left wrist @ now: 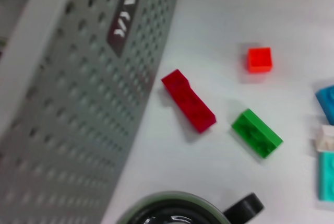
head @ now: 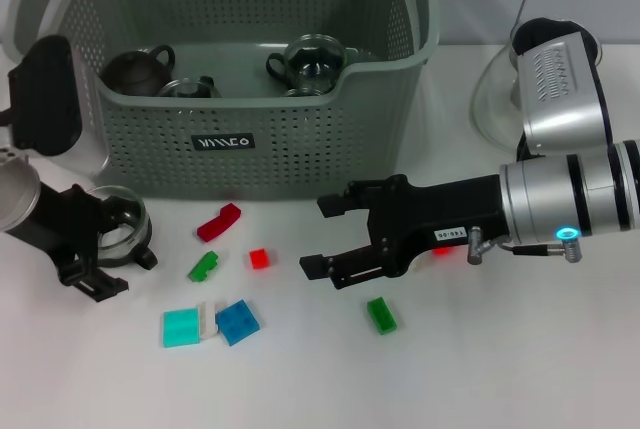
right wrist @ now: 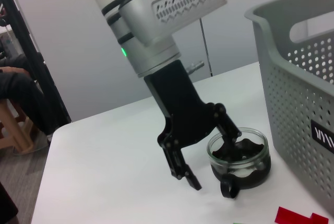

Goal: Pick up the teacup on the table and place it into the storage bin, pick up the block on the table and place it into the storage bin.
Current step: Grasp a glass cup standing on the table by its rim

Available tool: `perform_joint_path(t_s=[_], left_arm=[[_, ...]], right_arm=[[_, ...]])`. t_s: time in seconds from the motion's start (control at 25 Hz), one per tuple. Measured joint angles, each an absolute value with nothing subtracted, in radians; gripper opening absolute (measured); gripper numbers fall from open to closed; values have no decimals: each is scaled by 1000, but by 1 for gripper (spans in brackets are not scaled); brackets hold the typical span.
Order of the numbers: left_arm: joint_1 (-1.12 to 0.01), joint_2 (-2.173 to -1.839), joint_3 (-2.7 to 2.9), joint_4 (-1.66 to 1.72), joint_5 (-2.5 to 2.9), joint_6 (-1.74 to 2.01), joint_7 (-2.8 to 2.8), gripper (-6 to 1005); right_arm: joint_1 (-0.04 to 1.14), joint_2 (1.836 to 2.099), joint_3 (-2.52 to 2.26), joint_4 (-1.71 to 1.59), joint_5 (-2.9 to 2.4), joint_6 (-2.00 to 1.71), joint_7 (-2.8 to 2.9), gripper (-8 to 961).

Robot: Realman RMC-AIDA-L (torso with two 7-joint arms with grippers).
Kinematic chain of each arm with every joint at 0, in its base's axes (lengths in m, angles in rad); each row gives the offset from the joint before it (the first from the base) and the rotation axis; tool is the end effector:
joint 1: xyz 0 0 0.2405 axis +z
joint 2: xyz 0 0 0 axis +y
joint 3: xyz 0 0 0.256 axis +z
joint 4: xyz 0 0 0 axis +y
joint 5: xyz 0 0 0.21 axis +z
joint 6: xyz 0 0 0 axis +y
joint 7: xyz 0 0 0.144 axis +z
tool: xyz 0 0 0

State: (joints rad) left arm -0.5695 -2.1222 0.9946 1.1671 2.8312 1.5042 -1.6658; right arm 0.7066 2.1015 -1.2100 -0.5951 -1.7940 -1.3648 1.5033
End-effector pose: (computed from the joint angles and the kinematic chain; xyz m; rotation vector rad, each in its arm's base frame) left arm -0.2753 0.3522 0.0327 -2.7486 -0.3114 0.7273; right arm 0.1773 0.3485 -0.0762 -3.0368 0.4708 0.5525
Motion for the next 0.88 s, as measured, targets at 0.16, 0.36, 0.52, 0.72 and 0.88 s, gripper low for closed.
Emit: perform_joint_path(t_s=[0.16,0.36,0.52,0.72,0.88], left_arm=[[-578,-2120,994,1156,2832,1490,-1681,826],[-590,-2119,996,1122,2845,1491,-1698,815],[-596,-2121,998,1112,2855,1491,-1717,800],[-600,-2115,1001,1102,2856,1468,-1758,752],[-602,-2114,1007,1089,2856,1468,-1768,618]], right_arm=[[703,2102,-1208,-589,-1794,-1367,1503,924],[701,2102,-1207,-582,-1793,-1369,1503,924],[703,2101,-1211,-581,-1793,-1367,1515,924],[706,2102,-1214,-581,-1793,-1369,1529,924],[705,2102,-1214,-581,-1793,-1369,1529,924]])
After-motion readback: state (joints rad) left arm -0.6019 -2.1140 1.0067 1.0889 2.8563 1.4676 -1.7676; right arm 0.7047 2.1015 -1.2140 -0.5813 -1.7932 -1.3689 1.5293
